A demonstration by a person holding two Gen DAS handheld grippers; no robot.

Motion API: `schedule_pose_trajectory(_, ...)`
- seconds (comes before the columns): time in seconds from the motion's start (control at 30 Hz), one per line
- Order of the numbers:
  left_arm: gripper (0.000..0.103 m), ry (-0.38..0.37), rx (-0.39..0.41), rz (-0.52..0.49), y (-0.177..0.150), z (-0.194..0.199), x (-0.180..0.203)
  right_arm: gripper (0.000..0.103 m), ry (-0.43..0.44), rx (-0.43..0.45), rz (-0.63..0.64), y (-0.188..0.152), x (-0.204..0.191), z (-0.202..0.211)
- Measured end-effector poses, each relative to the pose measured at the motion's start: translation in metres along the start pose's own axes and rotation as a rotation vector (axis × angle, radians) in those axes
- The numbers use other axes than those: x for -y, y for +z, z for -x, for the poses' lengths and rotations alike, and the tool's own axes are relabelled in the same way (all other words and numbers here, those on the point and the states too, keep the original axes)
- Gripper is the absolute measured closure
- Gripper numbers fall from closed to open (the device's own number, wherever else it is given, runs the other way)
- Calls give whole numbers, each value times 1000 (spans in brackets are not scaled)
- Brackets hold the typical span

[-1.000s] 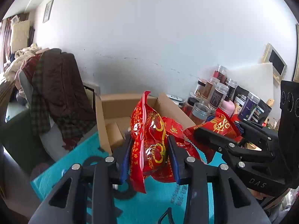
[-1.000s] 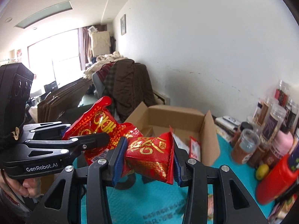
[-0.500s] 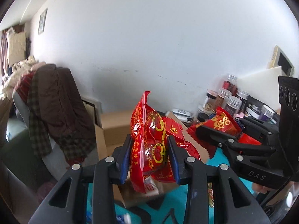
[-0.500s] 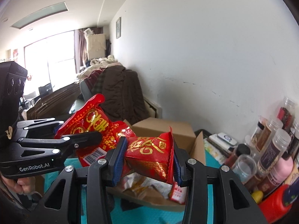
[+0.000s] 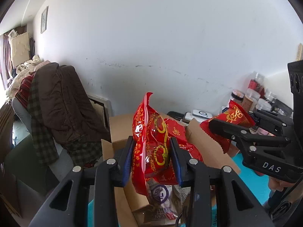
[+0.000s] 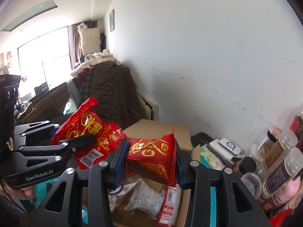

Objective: Organize snacks
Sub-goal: 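Carry both red snacks over the cardboard box and lower them in, then open both tools to release the snacks and withdraw from the box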

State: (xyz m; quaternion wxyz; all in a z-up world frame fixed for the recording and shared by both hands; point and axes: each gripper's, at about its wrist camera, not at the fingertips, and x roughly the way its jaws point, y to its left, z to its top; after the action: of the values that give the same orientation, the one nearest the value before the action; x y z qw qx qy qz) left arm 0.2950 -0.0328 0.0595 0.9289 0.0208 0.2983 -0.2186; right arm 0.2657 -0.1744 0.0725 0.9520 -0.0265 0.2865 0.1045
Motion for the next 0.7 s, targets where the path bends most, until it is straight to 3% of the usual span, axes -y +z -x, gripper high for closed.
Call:
schedule_pose_trajectory(0.17, 67, 6, -74, 6, -1, -30, -3, 60, 7, -85, -25, -1, 12, -35)
schedule_pose_trajectory(0.37, 67, 71, -152, -10, -3, -62, -6, 60, -11, -180, -23, -10, 22, -74)
schedule_pose_trajectory(0.7, 67, 118, -304, -32, -16, -104, -10, 60, -25, -306, -23, -27, 22, -106)
